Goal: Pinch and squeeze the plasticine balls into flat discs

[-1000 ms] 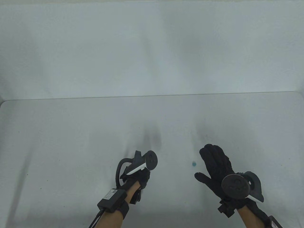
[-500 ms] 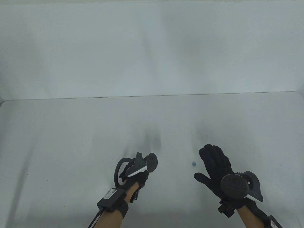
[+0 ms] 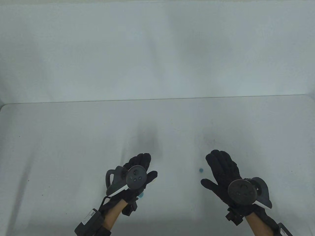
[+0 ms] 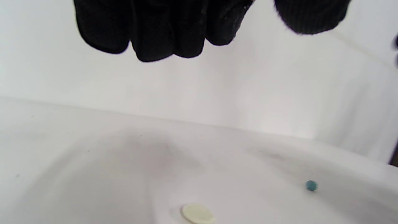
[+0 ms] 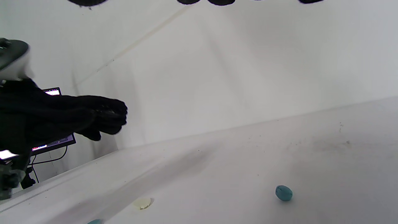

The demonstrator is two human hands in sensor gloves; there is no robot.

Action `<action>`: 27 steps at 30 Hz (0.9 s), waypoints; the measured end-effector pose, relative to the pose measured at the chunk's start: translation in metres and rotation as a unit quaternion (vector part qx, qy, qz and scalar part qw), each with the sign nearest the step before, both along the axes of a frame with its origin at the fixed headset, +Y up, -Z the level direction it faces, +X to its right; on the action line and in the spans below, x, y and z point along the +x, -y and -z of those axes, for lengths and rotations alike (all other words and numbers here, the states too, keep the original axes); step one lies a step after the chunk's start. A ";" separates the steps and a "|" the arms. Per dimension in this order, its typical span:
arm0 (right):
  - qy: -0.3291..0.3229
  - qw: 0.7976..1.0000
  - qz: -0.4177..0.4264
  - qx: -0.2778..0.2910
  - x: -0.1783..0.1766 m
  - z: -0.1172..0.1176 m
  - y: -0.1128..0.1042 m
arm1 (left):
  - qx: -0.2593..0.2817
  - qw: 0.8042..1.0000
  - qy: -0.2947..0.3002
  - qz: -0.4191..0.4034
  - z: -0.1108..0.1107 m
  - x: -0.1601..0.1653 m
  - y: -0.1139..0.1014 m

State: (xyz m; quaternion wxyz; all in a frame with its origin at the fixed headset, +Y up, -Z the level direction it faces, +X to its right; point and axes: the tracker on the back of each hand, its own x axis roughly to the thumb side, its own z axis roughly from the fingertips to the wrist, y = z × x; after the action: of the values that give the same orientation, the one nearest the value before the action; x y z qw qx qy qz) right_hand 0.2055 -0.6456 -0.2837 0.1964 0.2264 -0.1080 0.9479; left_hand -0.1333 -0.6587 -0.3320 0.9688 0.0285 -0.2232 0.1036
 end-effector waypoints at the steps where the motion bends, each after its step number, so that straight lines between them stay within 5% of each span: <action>1: 0.001 1.000 -0.002 -0.002 0.000 0.000 0.000 | 0.002 1.000 0.011 -0.001 -0.007 -0.002 -0.002; 11: 0.002 1.000 -0.024 -0.009 -0.005 0.001 0.003 | 0.042 0.998 0.035 -0.011 -0.029 -0.009 -0.003; 21: 0.031 0.998 -0.046 -0.010 -0.009 0.007 0.004 | 0.020 0.999 0.031 -0.031 -0.029 -0.011 0.003; 27: 0.050 0.990 -0.120 -0.054 -0.021 0.033 0.005 | 0.023 0.999 0.024 -0.032 -0.028 -0.012 0.003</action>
State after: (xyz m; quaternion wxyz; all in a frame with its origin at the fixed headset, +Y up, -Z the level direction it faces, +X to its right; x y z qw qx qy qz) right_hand 0.1848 -0.6508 -0.3169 0.0870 0.1792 -0.0387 0.9792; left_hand -0.1453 -0.6618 -0.3039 0.9584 0.0556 -0.2476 0.1304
